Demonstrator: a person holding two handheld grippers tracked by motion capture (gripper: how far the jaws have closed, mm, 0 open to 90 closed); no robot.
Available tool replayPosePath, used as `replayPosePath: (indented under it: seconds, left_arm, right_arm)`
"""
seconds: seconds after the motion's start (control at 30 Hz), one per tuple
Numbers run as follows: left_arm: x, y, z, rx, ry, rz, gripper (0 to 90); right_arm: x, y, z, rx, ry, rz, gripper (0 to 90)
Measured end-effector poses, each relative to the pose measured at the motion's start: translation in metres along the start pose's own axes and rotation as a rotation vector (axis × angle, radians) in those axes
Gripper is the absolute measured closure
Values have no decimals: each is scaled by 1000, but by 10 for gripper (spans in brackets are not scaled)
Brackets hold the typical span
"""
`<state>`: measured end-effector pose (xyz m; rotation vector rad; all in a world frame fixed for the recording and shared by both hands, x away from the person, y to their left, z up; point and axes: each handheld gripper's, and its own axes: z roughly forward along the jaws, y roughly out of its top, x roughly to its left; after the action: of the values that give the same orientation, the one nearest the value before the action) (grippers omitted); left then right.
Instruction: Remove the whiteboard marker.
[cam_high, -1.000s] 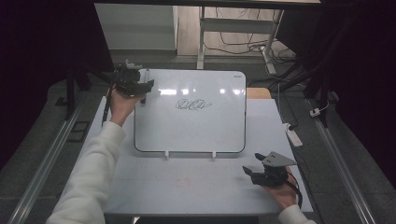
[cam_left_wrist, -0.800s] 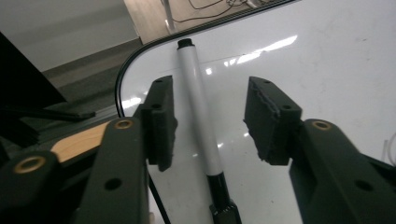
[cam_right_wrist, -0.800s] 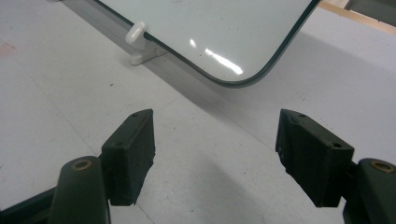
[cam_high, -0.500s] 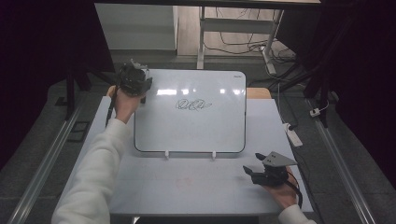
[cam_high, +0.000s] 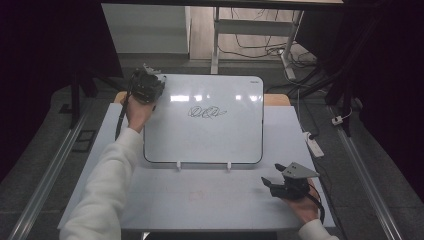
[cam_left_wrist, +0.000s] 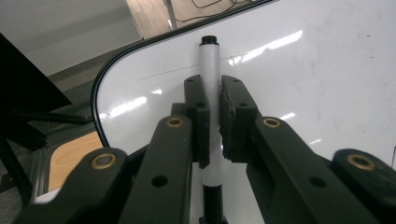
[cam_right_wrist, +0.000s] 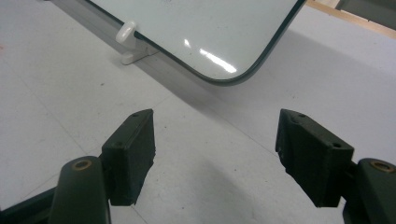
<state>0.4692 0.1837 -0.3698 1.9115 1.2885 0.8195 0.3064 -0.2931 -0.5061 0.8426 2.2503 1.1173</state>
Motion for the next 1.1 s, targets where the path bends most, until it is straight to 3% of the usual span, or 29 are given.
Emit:
replayPosePath:
  seconds: [0.4,0.53,0.57,0.6,0.73,0.77,0.8,1.07,1.1]
  left_arm:
    - [3,-9,-39,-82,-88,33,816]
    - [-1,-24,-56,-123,-162,34,815]
    - [-1,-24,-56,-123,-162,34,815]
    - [-4,-33,-62,-140,-193,29,815]
    - [-11,-54,-73,-166,-256,18,815]
    - [-11,-54,-73,-166,-256,18,815]
    - [-14,-65,-79,-178,-285,10,815]
    - [-24,-91,-93,-216,-346,-9,815]
    - [-29,-97,-95,-221,-369,-10,815]
  right_arm:
    - [0,0,-1,-12,-8,-1,291]
    - [1,-1,-2,-26,-13,-5,287]
    - [1,-1,-2,-29,-15,-6,287]
    - [1,-1,-2,-29,-15,-6,287]
    - [1,0,-3,-35,-10,1,290]
    - [1,0,-3,-37,-9,4,291]
    - [1,1,-3,-36,-7,10,292]
    - [3,2,-1,-31,0,7,291]
    - [4,2,-1,-29,1,6,291]
